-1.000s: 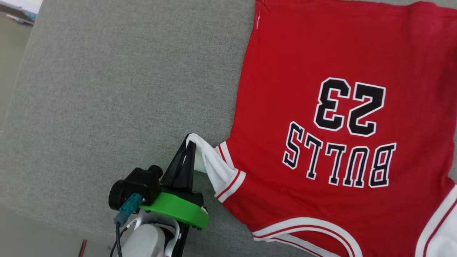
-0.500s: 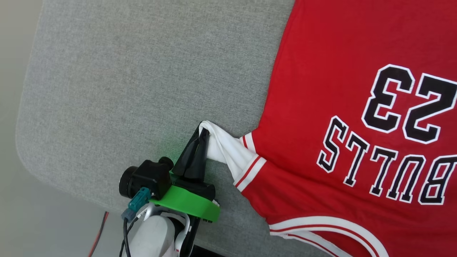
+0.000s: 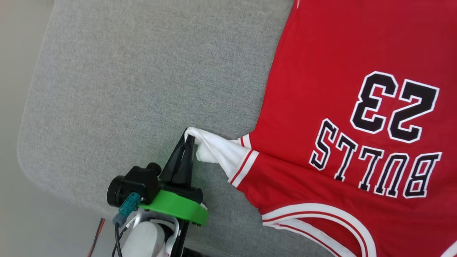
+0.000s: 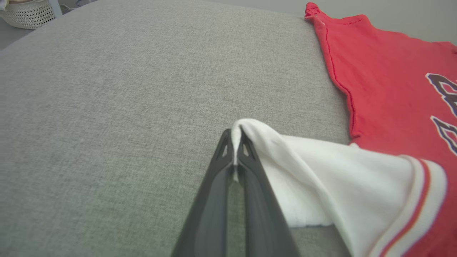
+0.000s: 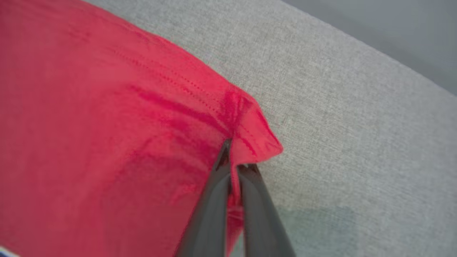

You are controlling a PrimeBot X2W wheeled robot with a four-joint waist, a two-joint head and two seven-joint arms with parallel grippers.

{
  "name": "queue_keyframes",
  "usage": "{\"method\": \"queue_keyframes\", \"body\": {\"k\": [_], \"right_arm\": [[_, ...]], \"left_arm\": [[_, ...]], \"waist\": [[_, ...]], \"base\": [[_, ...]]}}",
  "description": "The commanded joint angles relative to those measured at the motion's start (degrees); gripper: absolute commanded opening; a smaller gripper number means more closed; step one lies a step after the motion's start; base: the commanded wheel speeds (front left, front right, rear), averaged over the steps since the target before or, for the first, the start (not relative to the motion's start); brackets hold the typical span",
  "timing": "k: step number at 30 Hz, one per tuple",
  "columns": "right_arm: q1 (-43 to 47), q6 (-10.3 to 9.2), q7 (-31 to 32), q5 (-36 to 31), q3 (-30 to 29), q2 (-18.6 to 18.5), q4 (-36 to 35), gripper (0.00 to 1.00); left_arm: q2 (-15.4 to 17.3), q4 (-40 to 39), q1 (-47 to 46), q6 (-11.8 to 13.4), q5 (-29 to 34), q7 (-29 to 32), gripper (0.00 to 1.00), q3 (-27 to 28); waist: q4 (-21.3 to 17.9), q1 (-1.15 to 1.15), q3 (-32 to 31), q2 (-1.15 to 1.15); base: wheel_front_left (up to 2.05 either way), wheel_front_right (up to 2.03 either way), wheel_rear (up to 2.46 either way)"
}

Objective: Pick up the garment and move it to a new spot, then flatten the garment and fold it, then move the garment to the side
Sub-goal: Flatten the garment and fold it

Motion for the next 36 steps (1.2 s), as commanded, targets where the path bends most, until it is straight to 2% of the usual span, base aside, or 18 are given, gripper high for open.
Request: {"method": "queue_keyframes", "body": {"k": [1,6,14,19,24,30,36], "right_arm": [[1.7,0.01,-1.6,0.2,1.2,-0.4,0.0,0.00],[3.5,0.01,-7.0,2.2,3.0,-0.8,-0.9,0.00],[13.0,0.01,-12.0,6.4,6.3,-5.1,-7.1,0.00],[22.8,0.01,-13.7,8.4,4.8,-7.7,-10.9,0.00],[34.3,0.01,-15.9,10.0,0.5,-8.5,-12.9,0.00],[48.9,0.01,-17.3,10.8,-6.1,-5.1,-14.4,0.00],[60.1,0.01,-15.4,8.7,-7.3,1.4,-12.6,0.00]], "left_arm": [[-0.2,0.1,0.9,-0.3,0.8,-0.3,0.00,0.8],[0.6,0.4,3.1,-0.2,1.5,-0.3,0.00,2.4],[2.2,1.2,8.0,0.8,1.5,-0.3,0.00,4.6],[2.9,1.6,10.7,1.1,1.0,-0.3,0.00,5.4],[3.7,2.1,12.3,1.3,0.6,-0.3,0.00,6.1],[4.3,2.2,13.6,1.7,0.1,-0.1,0.00,6.5],[4.6,2.7,14.6,1.8,-0.4,0.0,0.00,6.4]], "waist": [[-2.6,0.00,-4.1,0.00],[-5.3,0.00,-9.1,0.00],[-9.8,0.00,-16.2,0.00],[-12.1,0.00,-19.2,0.00],[-13.4,0.00,-21.2,0.00],[-14.7,0.00,-23.0,0.00],[-15.4,0.00,-24.0,0.00]], "base": [[0.00,0.00,0.00],[0.00,0.00,0.00],[0.00,0.00,0.00],[0.00,0.00,0.00],[0.00,0.00,0.00],[0.00,0.00,0.00],[0.00,0.00,0.00]]}}
